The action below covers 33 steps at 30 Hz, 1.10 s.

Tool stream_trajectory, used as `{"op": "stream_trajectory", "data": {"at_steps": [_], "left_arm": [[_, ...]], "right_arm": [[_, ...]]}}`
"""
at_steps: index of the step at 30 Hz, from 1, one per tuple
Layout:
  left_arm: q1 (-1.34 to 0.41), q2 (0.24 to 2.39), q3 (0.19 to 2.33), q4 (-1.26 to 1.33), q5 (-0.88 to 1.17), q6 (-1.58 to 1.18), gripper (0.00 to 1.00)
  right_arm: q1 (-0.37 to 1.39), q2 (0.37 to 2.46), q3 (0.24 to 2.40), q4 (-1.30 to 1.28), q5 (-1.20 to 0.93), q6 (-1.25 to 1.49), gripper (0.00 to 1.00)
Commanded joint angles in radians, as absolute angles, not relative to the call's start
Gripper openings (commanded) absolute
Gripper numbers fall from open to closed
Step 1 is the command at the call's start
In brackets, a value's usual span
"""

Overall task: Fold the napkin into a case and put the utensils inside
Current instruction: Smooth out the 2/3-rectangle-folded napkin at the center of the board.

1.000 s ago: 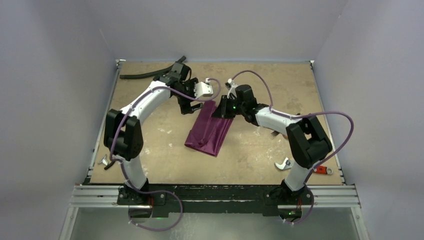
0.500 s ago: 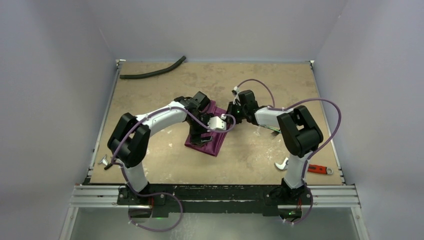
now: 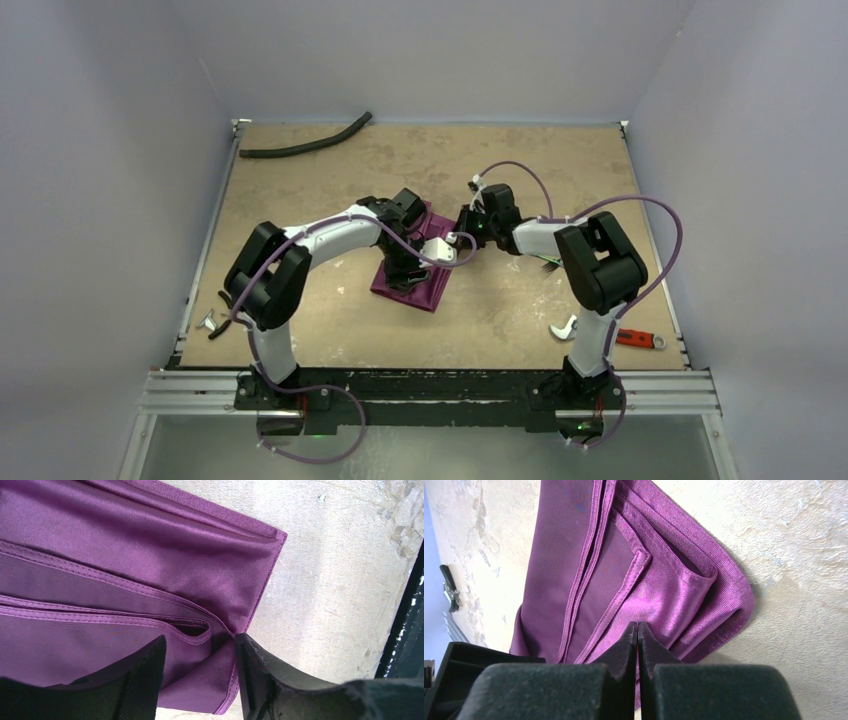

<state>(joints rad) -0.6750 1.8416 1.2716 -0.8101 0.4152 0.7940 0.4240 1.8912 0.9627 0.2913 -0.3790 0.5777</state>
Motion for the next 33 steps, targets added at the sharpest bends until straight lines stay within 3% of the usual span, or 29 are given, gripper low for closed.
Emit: {"op": "stream_trajectory", "data": {"at_steps": [1, 6, 12, 15, 19, 24, 25, 26, 28, 33], "left_arm": [[-0.678, 1.857, 1.281, -0.824, 0.47, 0.769, 0.49], [-0.681, 1.86, 1.278, -0.858, 0.508, 0.782, 0.48], [-0.681, 1.871, 1.309, -0.868, 0.483, 0.787, 0.63], [-0.682, 1.878, 1.316, -0.863, 0.485, 0.789, 0.64], [-0.682, 1.902, 1.295, -0.843, 0.467, 0.798, 0.52], [-0.681, 1.89, 1.278, -0.831, 0.45, 0.805, 0.29], [-0.681, 1.883, 1.278, -0.831, 0.447, 0.806, 0.23], [-0.682, 1.876, 1.276, -0.829, 0.442, 0.806, 0.11], [-0.682, 1.861, 1.273, -0.828, 0.429, 0.805, 0.0], [-0.683, 1.832, 1.26, -0.836, 0.412, 0.816, 0.0]], "right_arm": [[0.419, 1.885, 0.924, 0.279, -0.343, 0.575, 0.01], [0.42, 1.88, 0.897, 0.304, -0.339, 0.587, 0.01], [0.419, 1.878, 0.885, 0.322, -0.339, 0.59, 0.01], [0.419, 1.872, 0.881, 0.319, -0.338, 0.59, 0.01], [0.419, 1.862, 0.876, 0.318, -0.334, 0.589, 0.01], [0.419, 1.868, 0.872, 0.318, -0.323, 0.595, 0.0], [0.419, 1.873, 0.874, 0.318, -0.32, 0.596, 0.0], [0.419, 1.878, 0.875, 0.318, -0.318, 0.598, 0.0], [0.419, 1.887, 0.874, 0.32, -0.314, 0.601, 0.0], [0.419, 1.895, 0.862, 0.327, -0.298, 0.616, 0.0]]}}
